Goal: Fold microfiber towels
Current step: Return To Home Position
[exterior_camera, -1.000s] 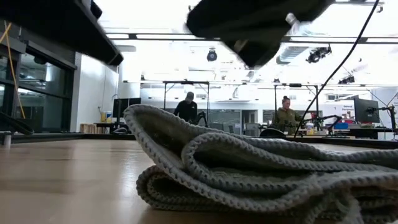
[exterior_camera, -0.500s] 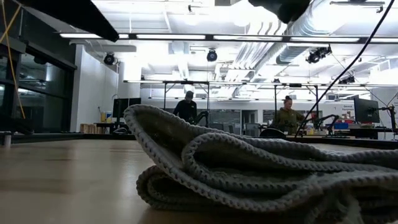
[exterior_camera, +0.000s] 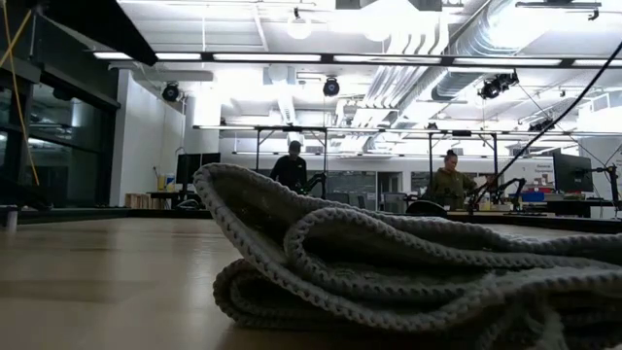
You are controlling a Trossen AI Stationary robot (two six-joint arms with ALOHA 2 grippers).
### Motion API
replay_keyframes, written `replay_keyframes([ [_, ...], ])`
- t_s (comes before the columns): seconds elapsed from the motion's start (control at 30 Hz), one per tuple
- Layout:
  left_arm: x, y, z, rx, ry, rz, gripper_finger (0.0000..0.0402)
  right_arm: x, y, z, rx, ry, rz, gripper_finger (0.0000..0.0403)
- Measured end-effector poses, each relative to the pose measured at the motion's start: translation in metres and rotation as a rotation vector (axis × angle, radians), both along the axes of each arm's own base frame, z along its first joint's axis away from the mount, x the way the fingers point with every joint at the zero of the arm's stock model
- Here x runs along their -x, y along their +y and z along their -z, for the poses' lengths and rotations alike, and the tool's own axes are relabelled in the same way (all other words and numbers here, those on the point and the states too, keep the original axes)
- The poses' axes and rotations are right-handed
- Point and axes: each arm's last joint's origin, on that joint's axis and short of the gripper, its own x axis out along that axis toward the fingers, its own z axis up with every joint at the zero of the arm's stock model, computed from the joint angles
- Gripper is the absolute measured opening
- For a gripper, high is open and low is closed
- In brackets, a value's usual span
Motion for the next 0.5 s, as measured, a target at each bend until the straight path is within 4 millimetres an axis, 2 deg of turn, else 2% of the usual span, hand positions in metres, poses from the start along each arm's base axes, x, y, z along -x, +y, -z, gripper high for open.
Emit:
replay_keyframes([
  [0.23,0.009,0.007,-0.014,0.089,0.013,0.008,0.0069,0.032,-0.013,-0.028,-0.035,-0.086,-0.044,0.0002],
  [0.5,0.017,0.016,-0.036,0.103,-0.055,0.04,0.0069,0.053,-0.02,-0.039,-0.081,-0.105,-0.034,0.0002],
])
